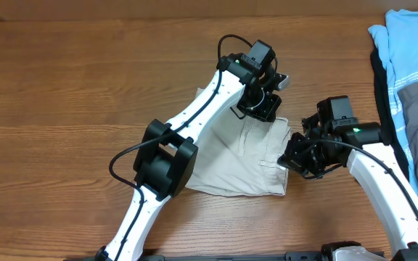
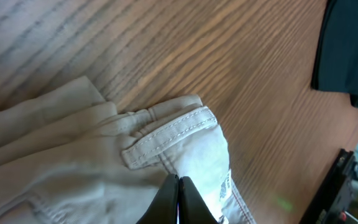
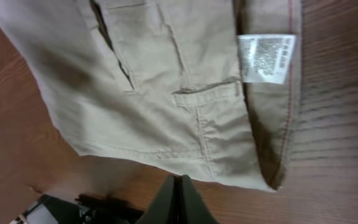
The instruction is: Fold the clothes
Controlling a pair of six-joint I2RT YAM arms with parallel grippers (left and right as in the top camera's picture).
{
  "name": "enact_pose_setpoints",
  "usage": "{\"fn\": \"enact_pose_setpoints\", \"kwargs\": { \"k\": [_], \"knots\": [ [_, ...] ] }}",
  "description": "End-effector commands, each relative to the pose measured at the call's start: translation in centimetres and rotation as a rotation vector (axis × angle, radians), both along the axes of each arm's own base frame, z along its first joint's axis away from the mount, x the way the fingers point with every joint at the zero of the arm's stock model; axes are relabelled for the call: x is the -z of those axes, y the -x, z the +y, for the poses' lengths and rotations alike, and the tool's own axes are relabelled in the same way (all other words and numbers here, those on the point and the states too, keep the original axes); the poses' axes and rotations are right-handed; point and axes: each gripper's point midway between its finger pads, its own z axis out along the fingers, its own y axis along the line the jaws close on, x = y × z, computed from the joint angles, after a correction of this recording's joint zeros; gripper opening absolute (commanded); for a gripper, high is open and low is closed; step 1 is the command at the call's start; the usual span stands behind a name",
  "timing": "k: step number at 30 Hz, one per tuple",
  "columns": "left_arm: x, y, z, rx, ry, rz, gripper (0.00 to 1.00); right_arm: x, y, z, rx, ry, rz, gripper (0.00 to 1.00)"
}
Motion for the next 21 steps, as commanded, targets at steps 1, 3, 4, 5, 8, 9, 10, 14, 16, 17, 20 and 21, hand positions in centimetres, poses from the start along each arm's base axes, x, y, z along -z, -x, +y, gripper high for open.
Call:
{"fn": "enact_pose_setpoints", "kwargs": {
  "k": [1,3,4,5,8,9,10,14,16,17,20,21],
  "knots": [
    [0.1,1.0,-0.6,0.048,0.052,0.038,0.04,1.2,0.9,0.4,-0.001,-0.039,0.021,0.04],
    [0.1,1.1,-0.8,0.052,0.052,0.039,0.04,2.1,1.2,0.4,-0.002,-0.036,0.026,0.07],
    [0.1,1.2,-0.8,0.054,0.052,0.039,0.04,2.5,1.3,0.4,-0.002,-0.036,0.028,0.12],
    [0.1,1.3,-0.9,0.055,0.050,0.042,0.04,3.0,1.2,0.3,-0.003,-0.034,0.022,0.19],
    [0.2,1.6,-0.8,0.061,0.044,0.050,0.04,4.3,1.1,-0.8,0.006,0.039,0.021,0.34],
    [0.2,1.7,-0.8,0.061,0.041,0.053,0.04,4.6,1.2,-1.1,0.007,0.061,0.026,0.39],
    [0.2,1.8,-0.8,0.061,0.039,0.056,0.04,4.8,1.2,-1.3,0.007,0.072,0.033,0.40],
    [0.3,1.7,-0.7,0.059,0.036,0.054,0.04,5.4,2.2,-1.4,-0.002,0.076,0.080,0.40],
    [0.3,1.7,-0.7,0.059,0.036,0.053,0.04,6.1,2.6,-1.4,-0.002,0.077,0.086,0.40],
    [0.3,1.7,-0.7,0.059,0.036,0.053,0.04,6.4,2.7,-1.4,-0.002,0.077,0.083,0.40],
    [0.3,1.7,-0.7,0.058,0.032,0.050,0.04,7.2,3.1,-0.8,-0.006,0.033,0.077,0.40],
    [0.3,1.7,-0.7,0.058,0.032,0.049,0.04,7.1,3.1,-0.4,-0.010,0.003,0.074,0.39]
  ]
}}
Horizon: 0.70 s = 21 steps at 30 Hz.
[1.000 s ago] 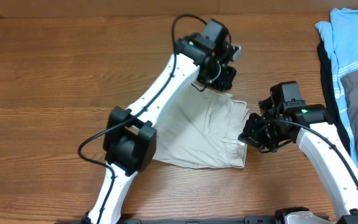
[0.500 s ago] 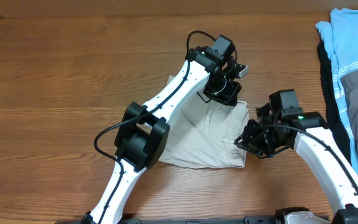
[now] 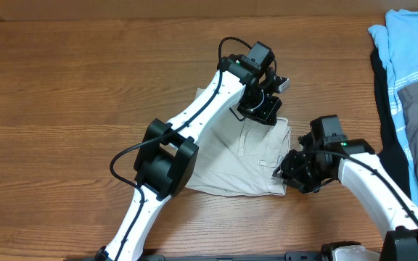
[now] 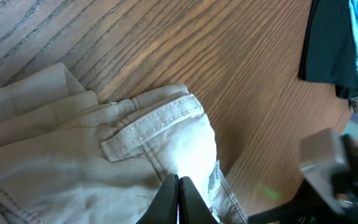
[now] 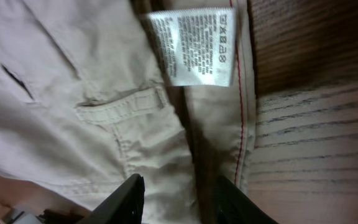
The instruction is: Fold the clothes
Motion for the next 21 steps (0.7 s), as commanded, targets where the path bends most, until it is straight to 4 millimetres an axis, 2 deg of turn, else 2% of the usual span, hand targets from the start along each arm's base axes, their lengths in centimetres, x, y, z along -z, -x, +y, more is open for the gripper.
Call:
{"fn": "enact_pose_setpoints", "kwargs": {
  "k": [1,2,4,5,6,7,12,15,21],
  "knots": [
    [0.3,0.6,-0.4,0.037,0.012,-0.001,0.04,0.5,0.8,1.1,-0.012,-0.081,0.013,0.38],
    [0.3,0.6,-0.4,0.036,0.011,-0.002,0.04,0.3,0.7,1.8,-0.032,-0.130,-0.007,0.36],
    [0.3,0.6,-0.4,0.036,0.011,-0.002,0.04,0.2,0.7,1.9,-0.033,-0.140,-0.008,0.27],
    [0.3,0.6,-0.3,0.035,0.010,0.000,0.04,0.2,0.7,2.0,-0.034,-0.143,-0.007,0.20],
    [0.3,0.6,-0.3,0.034,0.008,0.002,0.04,0.0,0.8,2.2,-0.053,-0.160,-0.013,0.06],
    [0.3,0.6,-0.2,0.033,0.007,0.004,0.04,-0.2,0.9,2.5,-0.075,-0.181,-0.022,0.04],
    [0.6,0.6,0.3,0.028,-0.021,0.004,0.04,-0.6,2.2,2.9,-0.144,-0.222,-0.010,0.04],
    [0.5,1.3,0.4,0.057,-0.031,0.006,0.04,-0.5,2.8,2.8,-0.180,-0.214,-0.004,0.04],
    [-1.5,2.1,0.9,0.101,-0.034,0.002,0.04,-0.1,2.8,2.2,-0.179,-0.173,-0.003,0.04]
  ]
}}
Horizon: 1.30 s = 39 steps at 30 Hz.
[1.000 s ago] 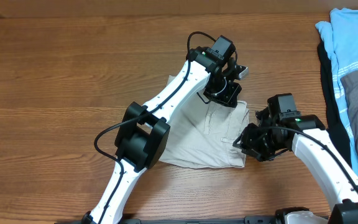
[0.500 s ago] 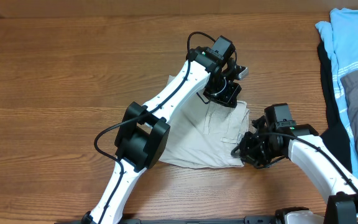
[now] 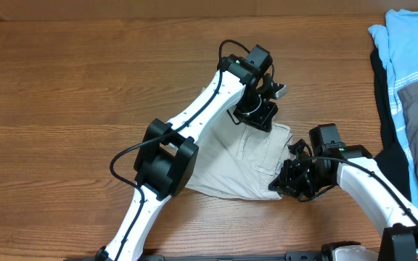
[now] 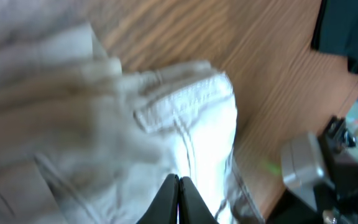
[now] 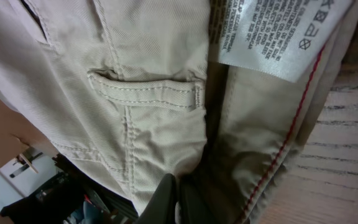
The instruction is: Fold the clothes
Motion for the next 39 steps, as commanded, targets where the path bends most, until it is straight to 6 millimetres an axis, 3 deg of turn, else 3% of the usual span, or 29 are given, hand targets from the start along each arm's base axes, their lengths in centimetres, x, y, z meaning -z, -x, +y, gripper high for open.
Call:
{"fn": "enact_pose_setpoints", "kwargs": {
  "k": [1,7,21,34,39],
  "knots": [
    [-2.1,0.3,-0.6,0.065,0.034,-0.055,0.04,0.2,0.1,-0.1,-0.024,0.002,-0.016,0.04],
    [-2.6,1.8,-1.7,0.112,0.113,0.003,0.04,0.2,-0.3,0.0,-0.021,0.000,-0.032,0.04],
    [-1.6,1.9,-2.2,0.103,0.127,0.011,0.04,0.2,-0.2,0.0,-0.021,0.000,-0.028,0.04],
    [1.0,2.3,-1.8,0.086,0.099,0.032,0.04,0.1,-0.2,0.0,-0.019,-0.003,-0.026,0.04],
    [2.0,1.3,-2.5,0.062,0.128,-0.002,0.04,0.1,-0.2,0.0,-0.019,-0.003,-0.024,0.04]
  ]
}}
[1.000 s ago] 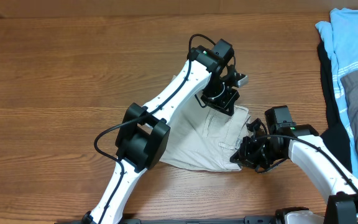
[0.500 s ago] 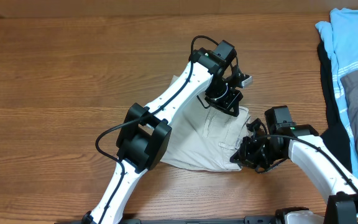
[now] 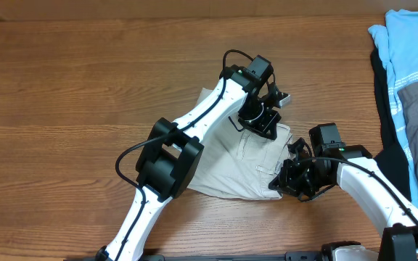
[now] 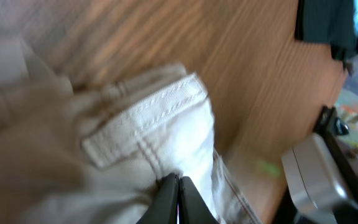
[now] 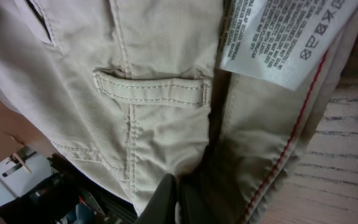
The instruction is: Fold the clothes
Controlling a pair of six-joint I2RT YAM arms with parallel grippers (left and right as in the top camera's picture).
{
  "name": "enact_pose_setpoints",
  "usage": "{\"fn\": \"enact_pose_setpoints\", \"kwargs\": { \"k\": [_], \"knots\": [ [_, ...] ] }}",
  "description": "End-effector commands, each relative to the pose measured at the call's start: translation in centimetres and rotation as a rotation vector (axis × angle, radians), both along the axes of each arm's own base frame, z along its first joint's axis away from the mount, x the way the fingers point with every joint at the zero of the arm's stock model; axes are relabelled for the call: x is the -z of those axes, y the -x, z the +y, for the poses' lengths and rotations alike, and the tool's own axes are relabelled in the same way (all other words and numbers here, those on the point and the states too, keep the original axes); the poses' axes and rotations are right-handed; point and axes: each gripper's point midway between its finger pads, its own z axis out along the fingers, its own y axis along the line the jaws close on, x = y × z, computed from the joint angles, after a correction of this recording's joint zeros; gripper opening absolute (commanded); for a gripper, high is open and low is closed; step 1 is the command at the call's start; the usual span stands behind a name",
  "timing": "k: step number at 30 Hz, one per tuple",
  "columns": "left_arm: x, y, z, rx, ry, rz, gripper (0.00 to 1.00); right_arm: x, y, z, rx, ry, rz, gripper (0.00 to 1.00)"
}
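Folded beige shorts (image 3: 231, 163) lie at the table's middle. My left gripper (image 3: 261, 122) is shut on their far right waistband corner (image 4: 148, 118), pinching the cloth at its fingertips (image 4: 178, 186). My right gripper (image 3: 287, 181) is shut on the near right edge of the shorts (image 5: 166, 118), where a white care label (image 5: 284, 34) and a red-stitched seam (image 5: 291, 137) show. A belt loop (image 5: 151, 87) lies just ahead of the right fingers (image 5: 166, 193).
A pile of other clothes, light blue (image 3: 412, 51), grey and black (image 3: 383, 94), lies along the table's right edge. Bare wooden tabletop (image 3: 64, 87) spreads to the left and far side.
My left gripper has shifted a little to the right and nearer with the waistband corner still held. The right gripper and the shorts' near edge stand as before.
Both grippers were shut, the left on the waistband corner, the right just off the shorts' right edge. Then the right gripper stood open over the care label. Then it was shut on the near right edge, and both hold the shorts now.
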Motion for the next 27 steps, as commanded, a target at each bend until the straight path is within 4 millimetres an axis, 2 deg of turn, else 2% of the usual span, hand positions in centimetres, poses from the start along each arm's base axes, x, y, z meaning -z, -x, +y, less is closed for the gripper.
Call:
{"fn": "enact_pose_setpoints", "kwargs": {
  "k": [1,7,13,17,21,27],
  "knots": [
    [0.4,-0.1,-0.7,-0.018,0.024,-0.008,0.04,0.1,0.2,0.1,-0.006,-0.006,0.004,0.04],
    [2.5,-1.3,-1.3,-0.082,0.051,-0.039,0.04,0.1,0.8,0.0,-0.006,-0.003,0.029,0.04],
    [5.5,-3.1,-0.4,-0.166,-0.020,-0.124,0.04,0.1,1.8,-0.2,-0.006,0.012,0.077,0.04],
    [7.0,-3.7,0.2,-0.194,-0.046,-0.167,0.04,0.8,2.1,-1.3,0.030,0.091,0.113,0.04],
    [7.6,-4.1,0.2,-0.215,-0.040,-0.188,0.04,1.6,2.1,-2.7,0.100,0.187,0.149,0.04],
    [7.5,-4.6,0.1,-0.222,-0.038,-0.211,0.04,2.1,1.7,-3.6,0.160,0.254,0.159,0.04]
  ]
}}
